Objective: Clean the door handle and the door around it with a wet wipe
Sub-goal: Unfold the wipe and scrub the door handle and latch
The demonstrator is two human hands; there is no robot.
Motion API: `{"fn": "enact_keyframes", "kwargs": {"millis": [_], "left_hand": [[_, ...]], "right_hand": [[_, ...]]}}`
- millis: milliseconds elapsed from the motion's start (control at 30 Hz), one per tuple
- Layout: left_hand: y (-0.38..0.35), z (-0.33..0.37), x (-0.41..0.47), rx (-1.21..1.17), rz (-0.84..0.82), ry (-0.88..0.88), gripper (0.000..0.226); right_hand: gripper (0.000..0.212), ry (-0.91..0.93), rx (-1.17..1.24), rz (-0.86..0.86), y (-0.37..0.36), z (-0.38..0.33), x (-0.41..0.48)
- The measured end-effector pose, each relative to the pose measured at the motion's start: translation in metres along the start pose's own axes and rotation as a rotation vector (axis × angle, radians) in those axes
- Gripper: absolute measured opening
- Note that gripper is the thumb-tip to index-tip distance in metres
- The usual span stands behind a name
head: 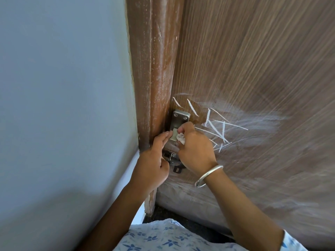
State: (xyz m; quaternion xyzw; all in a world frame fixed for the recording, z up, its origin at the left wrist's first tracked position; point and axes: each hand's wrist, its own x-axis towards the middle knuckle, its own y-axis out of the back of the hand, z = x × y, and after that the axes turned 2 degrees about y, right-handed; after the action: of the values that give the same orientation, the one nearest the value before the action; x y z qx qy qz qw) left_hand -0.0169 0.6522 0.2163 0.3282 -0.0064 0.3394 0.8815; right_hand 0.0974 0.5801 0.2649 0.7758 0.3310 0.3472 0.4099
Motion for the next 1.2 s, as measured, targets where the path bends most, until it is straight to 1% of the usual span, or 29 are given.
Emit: {"fn": "enact_keyframes", "kwargs": {"millis": [100,233,367,567,633,767,867,933,1033,1133,1200], "left_hand": [[-0.001,-0.001,0.0,-0.008,0.005,-0.006,0.075],[-0.003,-0.002,0.0,-0.015,0.02,-0.015,0.078],[-0.003,-0.004,0.0,0.035,0.017,-0.028,0.075],[-0.003,-0.005,-0.001,0.059,0.007,-0.037,0.078],[-0.003,-0.005,-0.002,0.067,0.005,-0.045,0.077],[-0.002,-0.005,-0.002,0.061,-0.005,-0.057,0.077],[-0.001,-0.004,-0.004,0.063,-0.02,-0.044,0.079],[0.0,-0.003,-0.004,0.065,-0.027,-0.041,0.079],[0.001,-0.001,-0.004,0.057,-0.028,-0.035,0.081],[0.001,0.002,-0.004,0.046,-0.029,-0.033,0.084],[0.001,0.002,-0.004,0.047,-0.02,-0.043,0.085]], "right_hand": [[0.039,-0.015,0.03,0.009,0.0,0.0,-0.003],[0.024,0.089,0.022,-0.003,0.004,0.001,-0.003],[0.016,0.152,-0.076,-0.03,0.009,0.002,0.001],[0.009,0.111,-0.195,-0.026,0.024,0.014,-0.01],[0.013,0.081,-0.219,-0.064,0.035,0.024,-0.015],[0.031,0.065,-0.219,-0.171,0.047,0.032,-0.016],[0.035,0.06,-0.234,-0.201,0.049,0.032,-0.012],[0.04,0.09,-0.296,-0.141,0.046,0.03,-0.016],[0.041,0.105,-0.386,-0.043,0.042,0.026,-0.024],[0.044,0.053,-0.343,0.032,0.048,0.027,-0.026],[0.045,0.085,-0.244,0.17,0.055,0.028,-0.025]]}}
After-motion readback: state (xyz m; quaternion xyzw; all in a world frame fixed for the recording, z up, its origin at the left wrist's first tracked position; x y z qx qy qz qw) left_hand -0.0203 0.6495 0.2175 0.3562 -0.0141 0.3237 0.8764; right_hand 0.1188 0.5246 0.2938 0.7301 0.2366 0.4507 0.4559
